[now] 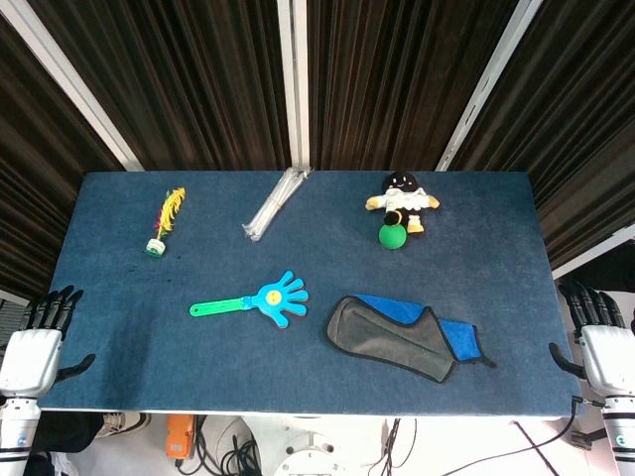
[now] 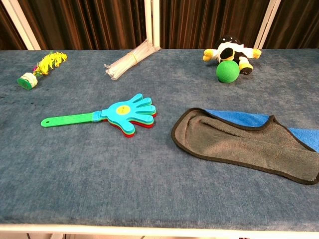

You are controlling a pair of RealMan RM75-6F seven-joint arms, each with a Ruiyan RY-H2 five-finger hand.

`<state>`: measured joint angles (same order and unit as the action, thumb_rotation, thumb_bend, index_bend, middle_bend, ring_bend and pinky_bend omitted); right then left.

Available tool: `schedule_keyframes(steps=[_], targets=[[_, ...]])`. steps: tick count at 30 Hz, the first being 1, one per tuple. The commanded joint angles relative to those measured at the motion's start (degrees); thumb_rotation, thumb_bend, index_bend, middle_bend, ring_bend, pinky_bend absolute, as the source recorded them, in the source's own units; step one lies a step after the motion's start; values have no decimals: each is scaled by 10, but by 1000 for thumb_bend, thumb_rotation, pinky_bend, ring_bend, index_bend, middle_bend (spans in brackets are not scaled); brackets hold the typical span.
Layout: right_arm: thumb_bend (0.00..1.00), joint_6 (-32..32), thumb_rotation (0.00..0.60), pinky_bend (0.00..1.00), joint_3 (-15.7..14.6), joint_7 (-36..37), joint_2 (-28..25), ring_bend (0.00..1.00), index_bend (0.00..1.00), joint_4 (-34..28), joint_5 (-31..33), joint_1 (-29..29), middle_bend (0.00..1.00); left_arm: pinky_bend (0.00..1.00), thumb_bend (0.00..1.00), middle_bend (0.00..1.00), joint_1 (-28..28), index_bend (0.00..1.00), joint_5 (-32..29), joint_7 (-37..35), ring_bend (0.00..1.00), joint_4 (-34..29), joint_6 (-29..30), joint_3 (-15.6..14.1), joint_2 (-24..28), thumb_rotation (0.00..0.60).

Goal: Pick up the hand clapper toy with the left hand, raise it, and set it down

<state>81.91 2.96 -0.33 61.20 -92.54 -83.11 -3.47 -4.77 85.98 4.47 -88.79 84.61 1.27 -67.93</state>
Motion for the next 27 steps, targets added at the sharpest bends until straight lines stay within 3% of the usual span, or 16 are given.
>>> schedule_keyframes(steps=[1,12,16,22,27], targets=[[226,0,600,0,0,0,0,0,0,0,0,0,0,0,148,11,0,7,0,1,0,-1,0,0,0,600],[226,-2,600,0,2,1,-1,0,0,0,2,-2,0,0,148,11,-9,7,0,1,0,-9,-12,3,0,600],[226,-6,600,0,5,-3,-1,0,0,-2,6,-5,0,0,152,11,-30,9,-5,-2,0,-20,-32,17,-1,600],[226,-6,600,0,6,-9,-4,0,0,-7,8,-5,0,0,161,11,-94,22,-22,4,0,-36,-99,52,-27,600],[226,-5,600,0,6,0,-5,0,0,0,17,0,0,0,162,11,-140,45,-85,-2,0,-43,-186,68,-64,600]])
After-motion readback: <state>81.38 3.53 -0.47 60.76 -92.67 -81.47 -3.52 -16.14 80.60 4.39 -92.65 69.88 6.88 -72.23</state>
